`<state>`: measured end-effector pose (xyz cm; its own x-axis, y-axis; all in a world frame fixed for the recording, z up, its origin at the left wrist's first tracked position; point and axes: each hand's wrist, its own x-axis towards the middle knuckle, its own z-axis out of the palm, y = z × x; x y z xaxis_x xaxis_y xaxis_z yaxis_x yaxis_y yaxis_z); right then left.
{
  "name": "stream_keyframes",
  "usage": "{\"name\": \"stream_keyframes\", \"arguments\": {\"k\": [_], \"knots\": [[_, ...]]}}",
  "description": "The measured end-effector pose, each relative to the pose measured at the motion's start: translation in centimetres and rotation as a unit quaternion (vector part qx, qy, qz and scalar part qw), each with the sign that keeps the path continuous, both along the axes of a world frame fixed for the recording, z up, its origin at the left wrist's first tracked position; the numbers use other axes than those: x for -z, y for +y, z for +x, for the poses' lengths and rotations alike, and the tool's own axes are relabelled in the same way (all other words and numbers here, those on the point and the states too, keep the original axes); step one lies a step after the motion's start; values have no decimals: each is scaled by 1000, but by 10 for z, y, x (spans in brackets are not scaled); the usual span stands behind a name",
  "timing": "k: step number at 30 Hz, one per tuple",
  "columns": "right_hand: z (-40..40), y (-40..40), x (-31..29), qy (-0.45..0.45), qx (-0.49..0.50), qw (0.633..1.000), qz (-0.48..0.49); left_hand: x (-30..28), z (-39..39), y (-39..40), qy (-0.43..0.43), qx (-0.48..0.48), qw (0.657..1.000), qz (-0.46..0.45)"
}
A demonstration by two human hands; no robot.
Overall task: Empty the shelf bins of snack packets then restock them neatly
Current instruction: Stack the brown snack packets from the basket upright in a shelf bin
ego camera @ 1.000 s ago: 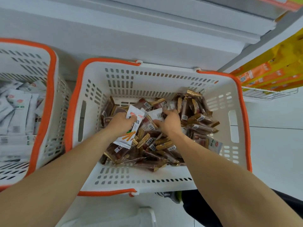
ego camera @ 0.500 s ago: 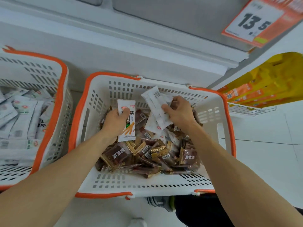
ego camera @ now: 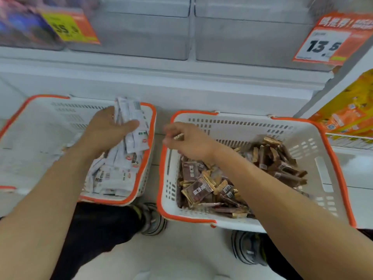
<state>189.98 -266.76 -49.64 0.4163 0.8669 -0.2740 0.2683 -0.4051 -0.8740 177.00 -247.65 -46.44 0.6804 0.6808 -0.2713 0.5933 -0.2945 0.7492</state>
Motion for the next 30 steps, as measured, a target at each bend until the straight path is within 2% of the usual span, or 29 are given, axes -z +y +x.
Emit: {"name": "stream_keyframes", "arguments": {"k": [2, 5, 7, 9, 11, 13, 17, 19, 21, 25, 30], "knots": [[4, -4, 0, -44, -20, 999, -9, 0, -20, 22, 60, -5, 993, 97], [21, -20, 11, -71, -26, 995, -67, 8, -33, 28, 128, 5, 987, 101], [40, -42, 21, -93, -19, 987, -126, 16, -28, 10, 116, 25, 980, 158], [65, -73, 34, -119, 10, 974, -192, 24, -14, -22, 47, 58, 971, 227], [86, -113, 48, -135, 44, 949, -281, 32, 5, -59, -4, 100, 974, 202], [98, -155, 61, -151, 85, 922, -347, 43, 25, -97, 4, 160, 978, 135], [104, -221, 94, -190, 173, 886, -386, 75, 61, -162, 69, 319, 944, 45], [101, -240, 111, -160, 190, 887, -390, 88, 73, -185, 98, 361, 927, 29], [99, -250, 130, -155, 193, 884, -397, 99, 82, -201, 112, 375, 920, 12], [105, -242, 151, -210, 215, 864, -404, 117, 91, -210, 131, 380, 916, 0], [119, -225, 171, -295, 181, 831, -435, 141, 94, -210, 160, 363, 918, -32]]}}
